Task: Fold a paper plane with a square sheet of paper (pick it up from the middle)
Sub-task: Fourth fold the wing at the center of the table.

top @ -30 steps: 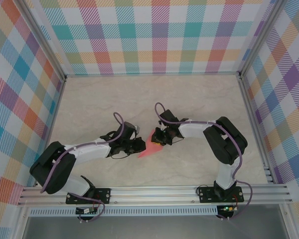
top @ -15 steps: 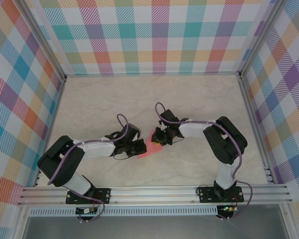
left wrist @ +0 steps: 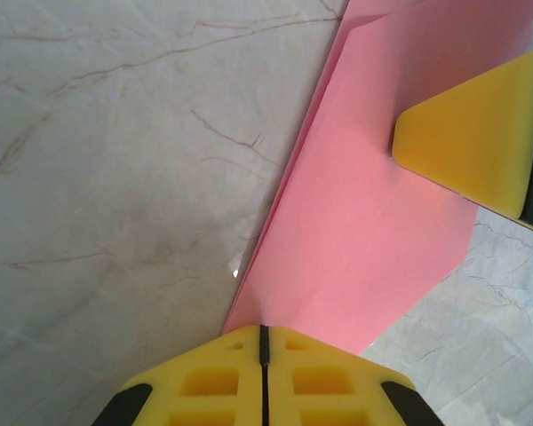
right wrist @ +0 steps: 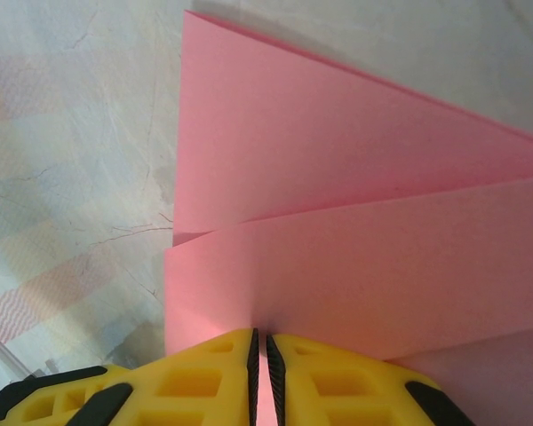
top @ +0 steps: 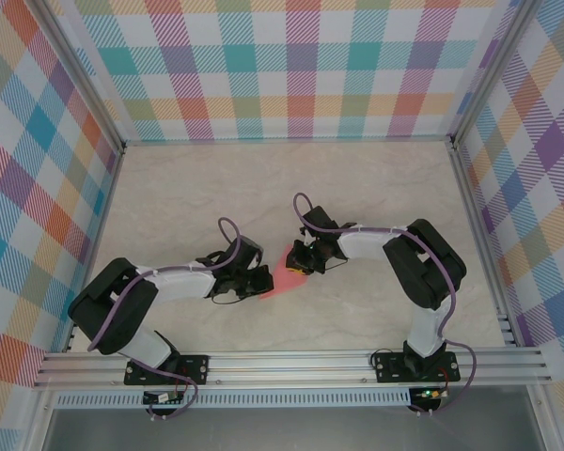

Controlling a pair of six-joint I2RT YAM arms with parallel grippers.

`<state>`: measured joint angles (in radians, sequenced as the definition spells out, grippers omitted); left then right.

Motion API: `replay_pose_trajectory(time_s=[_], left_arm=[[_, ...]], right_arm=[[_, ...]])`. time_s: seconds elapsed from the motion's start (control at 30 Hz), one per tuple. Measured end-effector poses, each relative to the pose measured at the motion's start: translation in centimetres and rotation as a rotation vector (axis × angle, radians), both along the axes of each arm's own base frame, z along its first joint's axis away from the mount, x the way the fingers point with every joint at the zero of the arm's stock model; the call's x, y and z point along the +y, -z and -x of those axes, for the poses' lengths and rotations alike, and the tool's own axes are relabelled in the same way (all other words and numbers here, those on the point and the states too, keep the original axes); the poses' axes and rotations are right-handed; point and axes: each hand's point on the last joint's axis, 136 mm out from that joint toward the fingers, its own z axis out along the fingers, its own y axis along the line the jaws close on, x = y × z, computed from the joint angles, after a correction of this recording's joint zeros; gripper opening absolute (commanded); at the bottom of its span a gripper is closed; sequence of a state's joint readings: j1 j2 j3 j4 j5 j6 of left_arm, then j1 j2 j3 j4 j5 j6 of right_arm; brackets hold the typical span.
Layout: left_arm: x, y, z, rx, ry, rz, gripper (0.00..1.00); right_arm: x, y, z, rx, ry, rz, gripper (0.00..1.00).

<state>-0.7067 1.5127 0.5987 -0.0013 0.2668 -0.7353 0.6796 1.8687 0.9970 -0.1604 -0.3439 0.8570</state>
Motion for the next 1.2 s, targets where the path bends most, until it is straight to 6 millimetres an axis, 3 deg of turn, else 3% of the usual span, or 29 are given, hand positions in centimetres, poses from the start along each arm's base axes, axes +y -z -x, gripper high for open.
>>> replay_pose_trajectory(time_s=[0.57,0.9,1.2], left_arm=[[1.6,-0.2,1.6,0.011,0.017,-0.034,0.07],[1.1,-1.6,2.1,0.011,0.030,0.014,0.08],[1.6,-0.4,2.3,0.042,0.021,-0.022,0.07]], right_arm=[[0.0,0.0,0.0,0.009,-0.001,-0.009,0.16],[0.0,0.0,0.0,0.009,-0.001,-0.010,0.16],[0.0,0.0,0.0,0.012,-0.001,-0.011,0.16]])
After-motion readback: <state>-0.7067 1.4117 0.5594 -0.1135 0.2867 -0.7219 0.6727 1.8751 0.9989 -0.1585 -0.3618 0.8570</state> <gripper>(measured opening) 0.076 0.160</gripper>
